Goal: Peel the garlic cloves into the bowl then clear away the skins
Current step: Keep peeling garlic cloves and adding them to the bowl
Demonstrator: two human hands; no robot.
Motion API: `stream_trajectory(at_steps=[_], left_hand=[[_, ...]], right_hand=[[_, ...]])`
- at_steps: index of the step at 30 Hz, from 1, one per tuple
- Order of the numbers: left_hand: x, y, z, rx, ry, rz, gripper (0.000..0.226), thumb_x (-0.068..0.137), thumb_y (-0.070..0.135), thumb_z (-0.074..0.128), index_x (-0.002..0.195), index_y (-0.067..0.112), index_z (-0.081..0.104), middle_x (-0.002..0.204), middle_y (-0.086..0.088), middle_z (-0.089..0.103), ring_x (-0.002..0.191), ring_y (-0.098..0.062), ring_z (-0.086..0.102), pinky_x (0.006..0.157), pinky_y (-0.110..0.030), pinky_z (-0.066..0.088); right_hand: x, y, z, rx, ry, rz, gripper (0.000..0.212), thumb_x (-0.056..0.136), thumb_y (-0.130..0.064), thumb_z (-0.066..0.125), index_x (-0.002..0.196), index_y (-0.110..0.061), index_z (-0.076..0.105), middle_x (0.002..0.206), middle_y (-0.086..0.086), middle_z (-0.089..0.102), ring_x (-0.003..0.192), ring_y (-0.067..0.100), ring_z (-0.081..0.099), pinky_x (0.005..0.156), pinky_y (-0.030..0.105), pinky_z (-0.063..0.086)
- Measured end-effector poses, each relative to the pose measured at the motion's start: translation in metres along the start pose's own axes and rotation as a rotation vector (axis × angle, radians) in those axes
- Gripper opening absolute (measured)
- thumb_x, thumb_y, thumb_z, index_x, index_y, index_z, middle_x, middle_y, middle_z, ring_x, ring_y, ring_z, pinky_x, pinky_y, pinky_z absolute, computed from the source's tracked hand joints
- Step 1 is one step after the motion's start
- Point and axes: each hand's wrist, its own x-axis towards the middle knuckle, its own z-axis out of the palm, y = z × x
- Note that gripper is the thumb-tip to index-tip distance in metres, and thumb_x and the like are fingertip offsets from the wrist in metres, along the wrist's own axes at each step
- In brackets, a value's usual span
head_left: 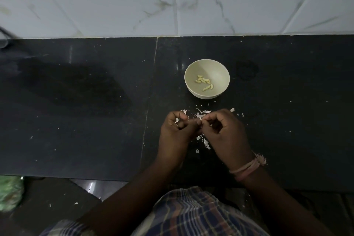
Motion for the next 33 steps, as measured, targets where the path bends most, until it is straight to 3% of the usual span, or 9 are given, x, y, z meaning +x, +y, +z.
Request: stream_trajectory(at_steps=[5, 10, 15, 19, 23, 27, 30, 33], left_hand=[[0.0, 0.002, 0.0, 0.017, -0.015, 0.043, 0.028, 0.089, -0.011, 0.066, 0.105, 0.006, 0.051, 0.089, -0.021, 0.072, 0.084, -0.027, 0.072, 0.072, -0.032, 0.059], [0.003, 0.003, -0.005, 0.149, -0.016, 0.123, 0.023, 0.088, -0.009, 0.07, 0.096, 0.003, 0.052, 0.095, -0.023, 0.074, 0.092, -0.037, 0.073, 0.087, -0.046, 0.06], [0.009, 0.011, -0.007, 0.414, -0.042, 0.207, 0.025, 0.086, 0.001, 0.077, 0.091, 0.014, 0.057, 0.089, -0.012, 0.076, 0.085, -0.027, 0.076, 0.076, -0.04, 0.062], [0.014, 0.013, -0.007, 0.447, -0.062, 0.18, 0.033, 0.083, 0.005, 0.08, 0.084, 0.03, 0.059, 0.086, -0.01, 0.077, 0.082, -0.027, 0.076, 0.078, -0.049, 0.062], [0.015, 0.012, -0.007, 0.436, -0.067, 0.143, 0.025, 0.084, 0.005, 0.08, 0.09, 0.015, 0.059, 0.083, -0.013, 0.076, 0.08, -0.03, 0.075, 0.079, -0.051, 0.061], [0.016, 0.015, -0.008, 0.439, -0.043, 0.158, 0.027, 0.083, 0.005, 0.08, 0.086, 0.015, 0.055, 0.081, -0.018, 0.074, 0.081, -0.038, 0.074, 0.079, -0.06, 0.06], [0.018, 0.02, -0.007, 0.415, -0.066, 0.156, 0.033, 0.082, -0.003, 0.079, 0.084, 0.014, 0.05, 0.083, -0.025, 0.072, 0.084, -0.038, 0.075, 0.08, -0.057, 0.061], [0.019, 0.023, -0.003, 0.438, -0.116, 0.167, 0.037, 0.083, -0.002, 0.079, 0.081, 0.016, 0.047, 0.082, -0.018, 0.076, 0.081, -0.035, 0.075, 0.076, -0.046, 0.062]], right_hand=[[0.002, -0.002, 0.001, 0.027, -0.012, 0.098, 0.006, 0.085, -0.015, 0.075, 0.088, -0.019, 0.071, 0.088, -0.006, 0.067, 0.077, 0.006, 0.063, 0.068, 0.023, 0.053], [0.008, -0.005, 0.001, 0.029, -0.065, 0.171, 0.005, 0.084, -0.018, 0.075, 0.084, -0.022, 0.072, 0.078, -0.01, 0.069, 0.072, 0.003, 0.064, 0.064, 0.015, 0.049], [0.013, -0.009, -0.003, 0.049, -0.127, 0.206, 0.01, 0.083, -0.013, 0.074, 0.08, -0.022, 0.072, 0.068, -0.011, 0.068, 0.064, -0.002, 0.062, 0.057, 0.009, 0.044], [0.014, -0.009, -0.004, 0.068, -0.137, 0.25, 0.011, 0.082, -0.012, 0.073, 0.075, -0.021, 0.072, 0.065, -0.008, 0.068, 0.06, 0.0, 0.062, 0.056, 0.011, 0.045], [0.013, -0.008, -0.002, 0.047, -0.116, 0.272, 0.011, 0.081, -0.014, 0.073, 0.075, -0.022, 0.07, 0.066, -0.008, 0.068, 0.062, 0.001, 0.062, 0.056, 0.012, 0.044], [0.014, -0.011, -0.005, 0.05, -0.127, 0.244, 0.007, 0.085, -0.013, 0.073, 0.082, -0.02, 0.073, 0.068, -0.009, 0.068, 0.063, -0.003, 0.062, 0.057, 0.009, 0.044], [0.017, -0.011, -0.009, 0.123, -0.14, 0.278, 0.007, 0.086, -0.013, 0.073, 0.08, -0.018, 0.074, 0.063, -0.006, 0.068, 0.056, 0.0, 0.059, 0.055, 0.015, 0.045], [0.016, -0.011, -0.009, 0.158, -0.125, 0.306, 0.011, 0.085, -0.013, 0.072, 0.076, -0.02, 0.07, 0.06, -0.003, 0.066, 0.053, 0.004, 0.056, 0.053, 0.021, 0.046]])
